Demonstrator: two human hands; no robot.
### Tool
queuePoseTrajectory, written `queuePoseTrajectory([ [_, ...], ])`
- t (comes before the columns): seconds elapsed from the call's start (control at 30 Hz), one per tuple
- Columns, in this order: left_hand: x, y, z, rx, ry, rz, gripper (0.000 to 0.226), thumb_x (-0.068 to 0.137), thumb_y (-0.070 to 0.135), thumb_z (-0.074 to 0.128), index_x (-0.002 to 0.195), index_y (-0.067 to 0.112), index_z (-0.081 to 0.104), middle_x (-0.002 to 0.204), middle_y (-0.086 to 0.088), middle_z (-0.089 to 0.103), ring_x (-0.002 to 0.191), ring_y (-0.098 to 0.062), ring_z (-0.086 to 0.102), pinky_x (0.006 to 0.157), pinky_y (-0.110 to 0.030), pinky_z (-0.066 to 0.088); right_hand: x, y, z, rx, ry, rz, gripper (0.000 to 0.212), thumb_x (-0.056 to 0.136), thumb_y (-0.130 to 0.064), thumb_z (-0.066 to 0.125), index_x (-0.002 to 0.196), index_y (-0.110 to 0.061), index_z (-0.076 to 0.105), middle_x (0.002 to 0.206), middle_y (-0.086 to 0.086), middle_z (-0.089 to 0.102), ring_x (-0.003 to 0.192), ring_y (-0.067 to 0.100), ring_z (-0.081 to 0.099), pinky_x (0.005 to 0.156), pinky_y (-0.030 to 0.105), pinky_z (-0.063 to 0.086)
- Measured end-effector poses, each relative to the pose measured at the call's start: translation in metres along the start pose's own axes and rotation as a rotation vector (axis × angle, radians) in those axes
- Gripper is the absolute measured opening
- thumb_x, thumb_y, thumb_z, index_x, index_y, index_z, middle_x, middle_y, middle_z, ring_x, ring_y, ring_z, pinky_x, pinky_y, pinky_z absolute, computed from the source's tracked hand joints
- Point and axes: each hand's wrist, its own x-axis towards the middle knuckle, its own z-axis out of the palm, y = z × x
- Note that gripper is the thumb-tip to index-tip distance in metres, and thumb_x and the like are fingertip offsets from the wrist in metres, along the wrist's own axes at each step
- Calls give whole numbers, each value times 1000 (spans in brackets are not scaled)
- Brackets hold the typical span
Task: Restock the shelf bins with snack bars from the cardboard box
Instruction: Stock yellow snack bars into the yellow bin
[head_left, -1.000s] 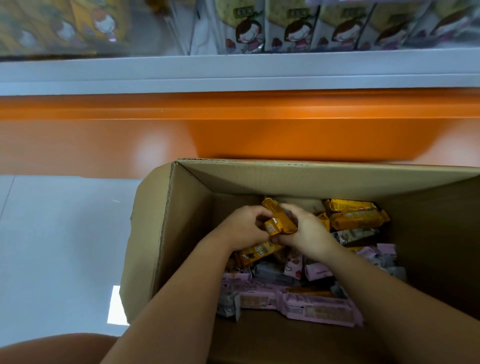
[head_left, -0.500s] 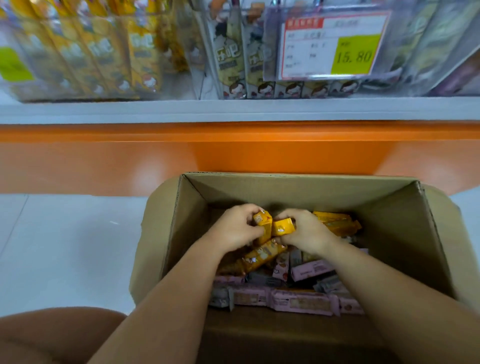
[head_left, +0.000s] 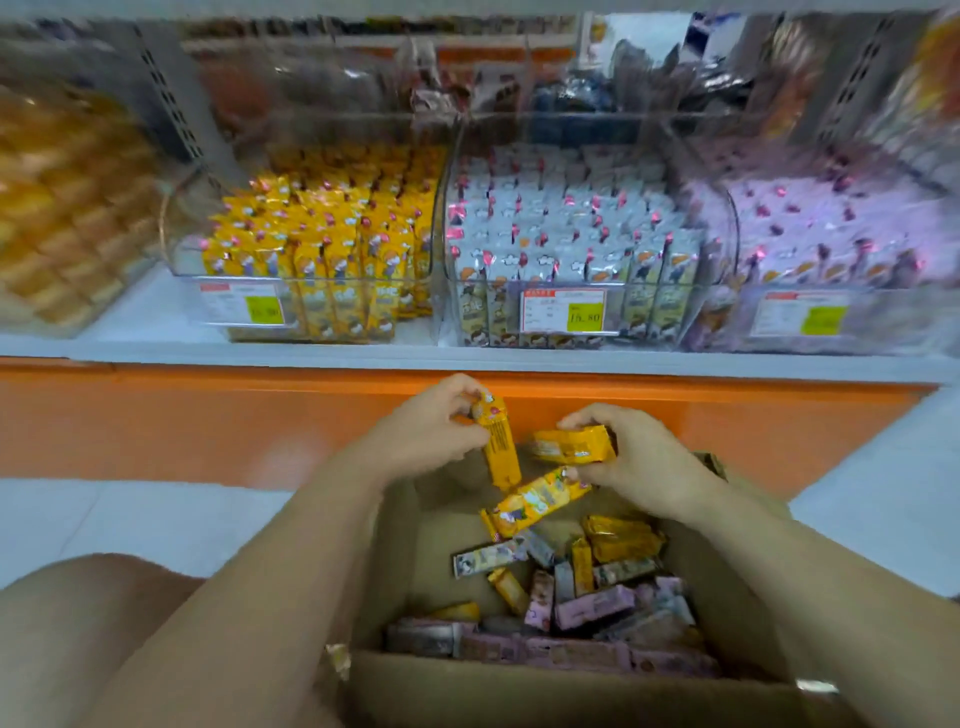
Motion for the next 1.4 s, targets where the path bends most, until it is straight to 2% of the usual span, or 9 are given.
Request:
queuePoseTrajectory([
  [0.17,-37,35,-23,9,30,94,41,95,0,46,113,37,42,125,-5,50,84,-18,68,73,-27,54,-14,-49,-44,-59,75,-137,41,73,-10,80,98,-33,56,89,-17,60,77,2,56,63,5,39],
  [0.27,-55,44,-29,-44,70,105,44,95,-3,41,109,39,42,114,-7,56,82,-16,68,81,-34,57,-20,-73,-62,-92,123,-203,44,73,-9,79,98,-36,56,88,-22,60,78,-3,56,65,4,40],
  [0.57,-68,53,-47,-133,235,146,10,94,30,53,94,24,46,88,-2,65,70,-14,68,79,-37,55,-22,-111,-84,-104,189,-324,50,74,-13,79,99,-45,51,95,-23,60,85,-6,60,72,9,48],
  [0.73,-66,66,-65,14,409,192,9,97,27,48,95,36,46,107,9,58,71,-7,69,81,-38,53,0,-116,-89,-36,246,-374,50,75,-12,78,95,-49,51,93,-26,60,83,-9,60,70,4,45],
  [0.9,-59,77,-96,62,697,268,10,97,25,48,100,33,43,96,-4,56,68,-10,66,60,-29,53,24,-111,-84,119,358,-378,49,73,-10,79,94,-46,53,92,-21,63,83,-13,58,69,3,44],
  [1.0,-46,83,-115,271,798,285,16,95,28,52,107,34,43,113,-2,48,69,-12,57,57,-20,40,35,-107,-80,151,392,-385,52,72,-7,79,93,-46,52,94,-23,61,85,-13,58,71,4,44],
  [1.13,-17,92,-127,346,735,280,29,91,25,61,116,29,46,119,10,44,96,-8,55,72,-20,39,46,-103,-77,175,398,-368,51,73,-7,79,92,-46,52,93,-24,60,84,-15,56,70,3,43],
  [1.23,7,96,-133,430,607,202,38,88,25,66,121,28,46,121,3,47,78,-11,56,63,-19,44,52,-99,-77,171,400,-360,49,73,-7,79,93,-44,54,94,-21,63,88,-10,58,70,6,45],
  [1.4,45,99,-135,597,449,125,45,85,22,70,126,22,52,134,-2,51,92,-14,53,70,-22,42,55,-90,-77,184,387,-361,50,72,-7,79,93,-44,55,98,-23,62,90,-9,58,74,5,44],
])
